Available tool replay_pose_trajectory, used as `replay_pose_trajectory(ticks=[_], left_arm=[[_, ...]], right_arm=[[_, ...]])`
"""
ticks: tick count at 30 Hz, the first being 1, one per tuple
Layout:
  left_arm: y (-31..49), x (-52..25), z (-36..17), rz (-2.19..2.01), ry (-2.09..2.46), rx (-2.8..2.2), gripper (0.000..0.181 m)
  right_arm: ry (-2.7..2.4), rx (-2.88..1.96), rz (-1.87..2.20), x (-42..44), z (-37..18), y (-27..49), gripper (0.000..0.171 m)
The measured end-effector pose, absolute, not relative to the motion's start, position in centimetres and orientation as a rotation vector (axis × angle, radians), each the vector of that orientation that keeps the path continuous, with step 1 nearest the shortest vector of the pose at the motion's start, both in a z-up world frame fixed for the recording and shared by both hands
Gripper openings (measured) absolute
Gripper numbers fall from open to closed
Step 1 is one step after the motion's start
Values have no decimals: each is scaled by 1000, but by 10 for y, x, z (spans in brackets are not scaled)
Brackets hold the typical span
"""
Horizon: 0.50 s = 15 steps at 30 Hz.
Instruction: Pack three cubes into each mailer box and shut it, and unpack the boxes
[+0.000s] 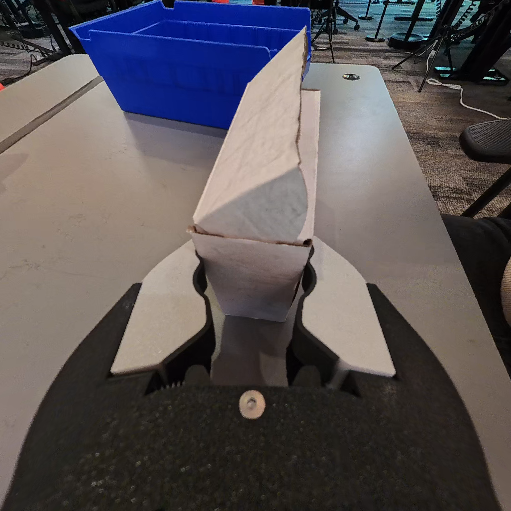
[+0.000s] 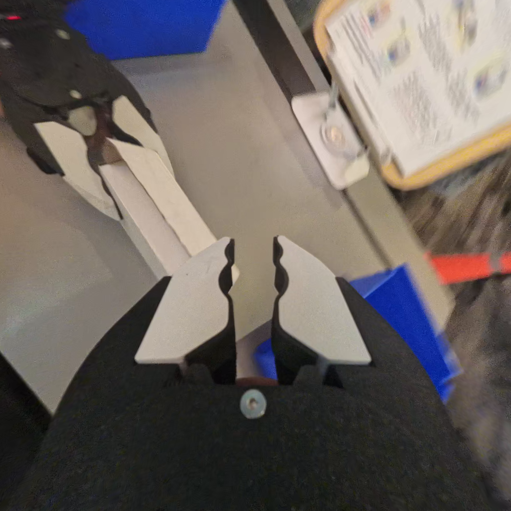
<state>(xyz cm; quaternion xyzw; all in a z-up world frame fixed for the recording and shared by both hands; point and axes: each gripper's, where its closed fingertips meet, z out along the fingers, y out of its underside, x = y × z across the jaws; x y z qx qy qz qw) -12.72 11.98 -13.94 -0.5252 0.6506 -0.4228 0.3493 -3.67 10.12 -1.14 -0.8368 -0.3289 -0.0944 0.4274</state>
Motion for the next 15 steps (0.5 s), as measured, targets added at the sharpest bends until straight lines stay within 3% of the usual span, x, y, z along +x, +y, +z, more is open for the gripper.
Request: replay_pose_trajectory(ticks=[1,3,4,8,11,15], left_arm=[[120,-127,-139,-1094,1685,-1361,67],[120,-127,-139,-1095,1684,-1364,67],[120,-127,-139,-1095,1683,-1364,67],[120,-126,-139,-1095,1674,-1376,67],[121,-126,-139,-1091,1671,-1378,67],[121,-126,-140,-1087,1668,-1380,67]], right_arm=[[-690,-2131,-188,-25,-28,91,24],[-516,-2186,-143,-11,-63,73,23],[-453,-2186,-150,-7,-74,69,10],[-421,-2160,-214,-8,-85,67,7],[-464,-2122,-199,-16,-77,61,20],[-362,-2135,-161,-13,-82,67,23]])
